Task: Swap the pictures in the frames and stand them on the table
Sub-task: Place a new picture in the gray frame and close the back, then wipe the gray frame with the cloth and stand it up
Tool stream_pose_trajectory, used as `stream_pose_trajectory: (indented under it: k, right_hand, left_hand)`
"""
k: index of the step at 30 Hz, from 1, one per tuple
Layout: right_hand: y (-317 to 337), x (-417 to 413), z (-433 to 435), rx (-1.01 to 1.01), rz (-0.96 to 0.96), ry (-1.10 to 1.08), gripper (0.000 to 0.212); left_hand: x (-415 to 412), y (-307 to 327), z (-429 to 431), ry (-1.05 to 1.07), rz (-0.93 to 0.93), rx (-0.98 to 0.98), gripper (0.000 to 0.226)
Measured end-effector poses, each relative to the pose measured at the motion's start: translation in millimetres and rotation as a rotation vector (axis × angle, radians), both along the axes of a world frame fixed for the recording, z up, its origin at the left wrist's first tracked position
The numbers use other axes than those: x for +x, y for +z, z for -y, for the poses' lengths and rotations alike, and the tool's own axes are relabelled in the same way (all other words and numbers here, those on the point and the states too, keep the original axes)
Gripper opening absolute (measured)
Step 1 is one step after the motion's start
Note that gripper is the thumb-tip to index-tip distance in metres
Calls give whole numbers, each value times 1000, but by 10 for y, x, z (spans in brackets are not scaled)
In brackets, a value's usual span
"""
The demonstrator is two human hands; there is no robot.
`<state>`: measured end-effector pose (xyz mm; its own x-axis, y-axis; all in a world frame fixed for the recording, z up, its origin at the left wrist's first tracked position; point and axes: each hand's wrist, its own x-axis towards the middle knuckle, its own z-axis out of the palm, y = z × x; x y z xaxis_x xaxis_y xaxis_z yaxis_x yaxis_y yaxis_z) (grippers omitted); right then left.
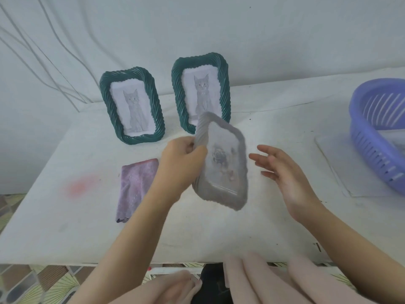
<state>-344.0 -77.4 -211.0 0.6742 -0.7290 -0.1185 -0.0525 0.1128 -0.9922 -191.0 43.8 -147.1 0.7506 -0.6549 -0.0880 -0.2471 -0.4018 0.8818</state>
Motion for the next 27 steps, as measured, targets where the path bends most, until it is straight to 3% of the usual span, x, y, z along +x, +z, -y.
stream_pose_trajectory:
  k: [2, 5, 8, 13, 19, 24, 27]
  right_hand:
    - [-38, -20, -11, -111, -47, -7, 26]
    - [-141, -50, -13, -311, -128, 28, 29]
    - [-273, -61, 7, -547, -231, 89, 38]
    - [-345, -51, 11, -816, -335, 145, 54]
    - [-366, -32, 5, -961, -482, 298, 79]
    - [-381, -33, 10, -965, -529, 304, 80]
    - [-390, -31, 8, -972, -529, 301, 79]
  left_hand:
    - [-27, -162, -35, 33, -168, -46, 38]
    - [-90, -396, -120, 44, -151, -5, 40]
    - [-91, -562, -196, 50, 31, 108, 13]
    - [-3, -804, -303, 63, 470, 246, 31]
    - [267, -831, -452, 188, 637, 220, 33]
    - [617, -896, -666, 375, 514, 422, 52]
    - [710, -864, -738, 397, 333, 269, 56]
